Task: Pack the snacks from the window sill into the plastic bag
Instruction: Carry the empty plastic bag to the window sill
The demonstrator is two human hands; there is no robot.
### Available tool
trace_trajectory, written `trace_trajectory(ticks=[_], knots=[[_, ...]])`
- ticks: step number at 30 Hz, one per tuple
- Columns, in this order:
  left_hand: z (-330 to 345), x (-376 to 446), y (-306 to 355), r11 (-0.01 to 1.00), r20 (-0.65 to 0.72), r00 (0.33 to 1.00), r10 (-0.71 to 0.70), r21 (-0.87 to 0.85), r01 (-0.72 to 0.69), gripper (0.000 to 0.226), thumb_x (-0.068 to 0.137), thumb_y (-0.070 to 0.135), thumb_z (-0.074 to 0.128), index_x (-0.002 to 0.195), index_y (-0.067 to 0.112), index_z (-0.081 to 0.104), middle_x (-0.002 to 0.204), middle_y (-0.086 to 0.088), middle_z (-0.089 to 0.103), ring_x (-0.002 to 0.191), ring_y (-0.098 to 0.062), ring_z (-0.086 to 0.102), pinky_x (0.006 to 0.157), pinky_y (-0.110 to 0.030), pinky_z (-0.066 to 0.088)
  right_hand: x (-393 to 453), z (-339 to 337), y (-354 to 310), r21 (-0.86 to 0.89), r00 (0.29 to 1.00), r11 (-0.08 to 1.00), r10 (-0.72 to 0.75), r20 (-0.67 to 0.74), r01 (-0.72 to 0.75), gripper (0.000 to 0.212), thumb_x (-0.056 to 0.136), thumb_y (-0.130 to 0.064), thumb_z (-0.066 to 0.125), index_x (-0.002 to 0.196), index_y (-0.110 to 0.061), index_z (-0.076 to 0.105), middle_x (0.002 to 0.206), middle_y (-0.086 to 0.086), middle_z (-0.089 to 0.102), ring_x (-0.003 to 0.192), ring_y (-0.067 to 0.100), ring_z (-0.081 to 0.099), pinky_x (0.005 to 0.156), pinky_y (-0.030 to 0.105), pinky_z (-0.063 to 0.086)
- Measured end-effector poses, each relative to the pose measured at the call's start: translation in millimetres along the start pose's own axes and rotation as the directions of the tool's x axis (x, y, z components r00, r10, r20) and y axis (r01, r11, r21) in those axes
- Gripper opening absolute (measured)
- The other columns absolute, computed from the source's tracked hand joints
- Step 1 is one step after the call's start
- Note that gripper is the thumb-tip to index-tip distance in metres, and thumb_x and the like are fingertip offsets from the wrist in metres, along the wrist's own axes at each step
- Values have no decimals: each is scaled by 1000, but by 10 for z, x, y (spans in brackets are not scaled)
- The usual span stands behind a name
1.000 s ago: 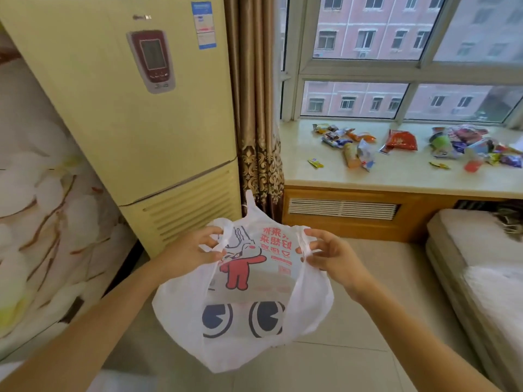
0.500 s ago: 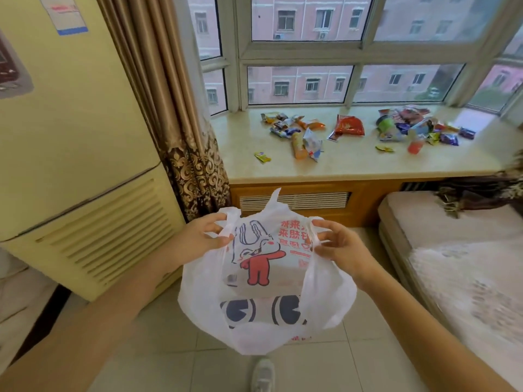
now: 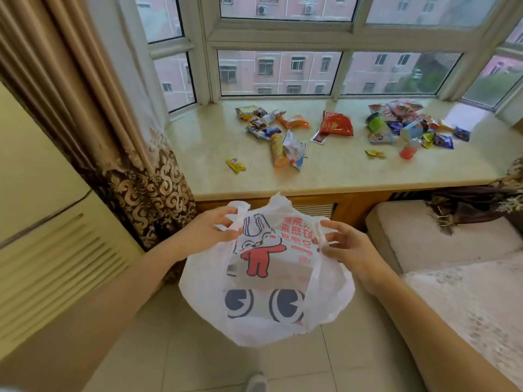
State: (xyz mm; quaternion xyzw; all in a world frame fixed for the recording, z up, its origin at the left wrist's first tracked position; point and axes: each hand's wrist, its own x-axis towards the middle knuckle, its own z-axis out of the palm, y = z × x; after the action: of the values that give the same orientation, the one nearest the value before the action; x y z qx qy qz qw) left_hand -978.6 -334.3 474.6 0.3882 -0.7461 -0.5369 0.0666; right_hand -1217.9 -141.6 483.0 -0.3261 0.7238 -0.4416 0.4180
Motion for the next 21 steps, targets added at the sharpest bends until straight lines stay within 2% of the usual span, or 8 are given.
trace_trajectory(ticks=[3, 6, 10, 13, 15, 19, 21], knots=[[-122, 411, 172, 1000, -15, 1000, -5, -16, 5, 39, 89, 9, 65, 102, 42, 52, 104, -1, 69, 83, -5, 68, 54, -7, 42, 431, -140, -102, 15, 1000, 1000, -1, -4, 1, 47, 84, 0, 67, 120, -29, 58, 99, 2, 69, 92, 21, 69, 85, 48, 56], [-267, 833, 299, 1000, -35, 999, -29, -3, 28, 41, 88, 18, 67, 99, 52, 47, 109, 2, 68, 95, -18, 68, 54, -13, 41, 957, -273, -190, 2, 1000, 1000, 3, 21, -3, 48, 84, -1, 67, 121, -30, 59, 99, 1, 70, 95, 23, 68, 88, 50, 55], [-460, 1442, 387, 997, -85, 994, -71, -4, 71, 42, 88, 20, 68, 100, 53, 47, 110, 2, 68, 96, -24, 68, 52, -15, 41, 1773, -434, -328, 45, 997, 999, -1, 75, -2, 47, 84, 1, 67, 115, -34, 60, 101, 6, 68, 95, 24, 68, 89, 49, 54], [-636, 1879, 473, 993, -167, 979, -114, -41, 109, 40, 88, 21, 68, 106, 49, 47, 111, 2, 68, 96, -26, 68, 55, -21, 41, 2414, -519, -494, 33, 987, 999, -9, 160, 4, 47, 85, 1, 66, 115, -34, 59, 104, 8, 67, 97, 25, 67, 88, 47, 55], [-778, 2147, 512, 987, -224, 962, -155, -67, 144, 44, 87, 23, 69, 119, 42, 47, 111, 3, 68, 97, -25, 68, 60, -26, 41, 2801, -561, -635, 21, 983, 1000, -4, 182, 1, 46, 84, 1, 66, 114, -34, 59, 104, 6, 67, 96, 23, 66, 87, 44, 56], [-1064, 2583, 616, 982, -275, 944, -183, -90, 165, 47, 88, 24, 68, 125, 40, 44, 109, 6, 69, 96, -20, 69, 64, -28, 43, 3506, -587, -918, 11, 972, 1000, -30, 233, 29, 47, 83, 3, 67, 111, -36, 62, 100, 6, 68, 94, 24, 67, 89, 46, 54], [-1236, 2784, 641, 981, -306, 933, -190, -98, 168, 53, 88, 25, 68, 132, 36, 41, 111, 6, 68, 98, -19, 68, 70, -31, 46, 3842, -546, -1081, -15, 962, 999, -44, 268, 50, 49, 83, 4, 66, 115, -34, 62, 100, 7, 68, 94, 24, 67, 90, 48, 53]])
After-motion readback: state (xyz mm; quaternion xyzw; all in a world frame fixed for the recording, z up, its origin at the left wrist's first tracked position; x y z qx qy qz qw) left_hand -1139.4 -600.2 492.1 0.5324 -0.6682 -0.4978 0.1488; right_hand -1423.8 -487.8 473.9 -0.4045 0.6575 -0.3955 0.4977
